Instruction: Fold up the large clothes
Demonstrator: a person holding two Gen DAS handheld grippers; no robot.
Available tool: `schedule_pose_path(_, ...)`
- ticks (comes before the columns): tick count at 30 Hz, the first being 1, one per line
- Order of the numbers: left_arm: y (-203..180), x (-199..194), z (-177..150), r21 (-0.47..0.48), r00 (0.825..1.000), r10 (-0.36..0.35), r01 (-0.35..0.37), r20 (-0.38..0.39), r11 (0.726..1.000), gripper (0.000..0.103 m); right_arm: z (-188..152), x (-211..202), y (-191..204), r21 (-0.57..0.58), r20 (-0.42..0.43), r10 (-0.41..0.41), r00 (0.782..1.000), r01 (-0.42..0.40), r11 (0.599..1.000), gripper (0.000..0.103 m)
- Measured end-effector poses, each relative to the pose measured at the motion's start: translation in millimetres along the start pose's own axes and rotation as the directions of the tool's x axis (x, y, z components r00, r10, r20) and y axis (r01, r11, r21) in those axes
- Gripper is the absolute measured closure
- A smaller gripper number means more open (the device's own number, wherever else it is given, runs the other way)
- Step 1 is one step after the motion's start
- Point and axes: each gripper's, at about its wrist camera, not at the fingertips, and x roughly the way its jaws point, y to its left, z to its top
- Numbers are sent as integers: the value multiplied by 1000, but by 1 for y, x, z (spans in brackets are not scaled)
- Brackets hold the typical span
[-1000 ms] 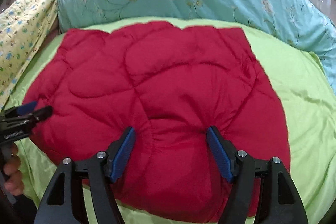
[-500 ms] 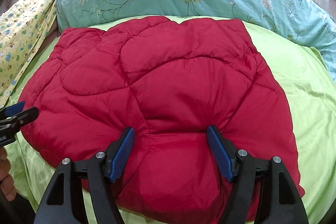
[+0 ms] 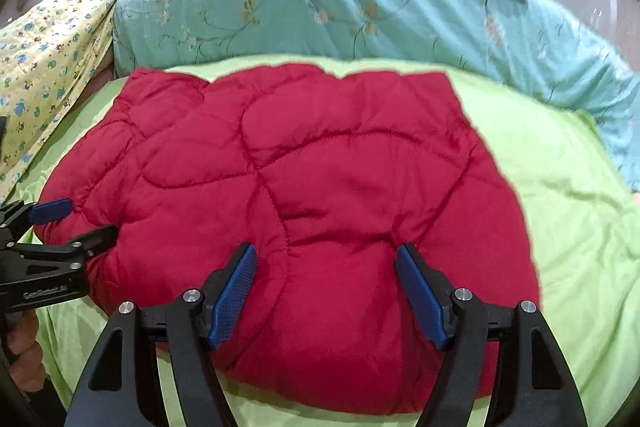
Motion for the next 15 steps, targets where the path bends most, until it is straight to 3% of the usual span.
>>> schedule_pose_path(4,0,0,1,1,1000,0,0,1,1000,12,3,3,-5,-4,-8,-40,999,40,999,29)
schedule_pose_path(8,-1,1,0,3,1000,5,-5,3,1000,12,-1,22,-21,69,-87,19,996,-13,998,24)
schedule_pose_path(15,-1,1,-2,8,1000,13,-13,10,1000,11,-3,30,-27,91,-107,46,993,-36,995,22)
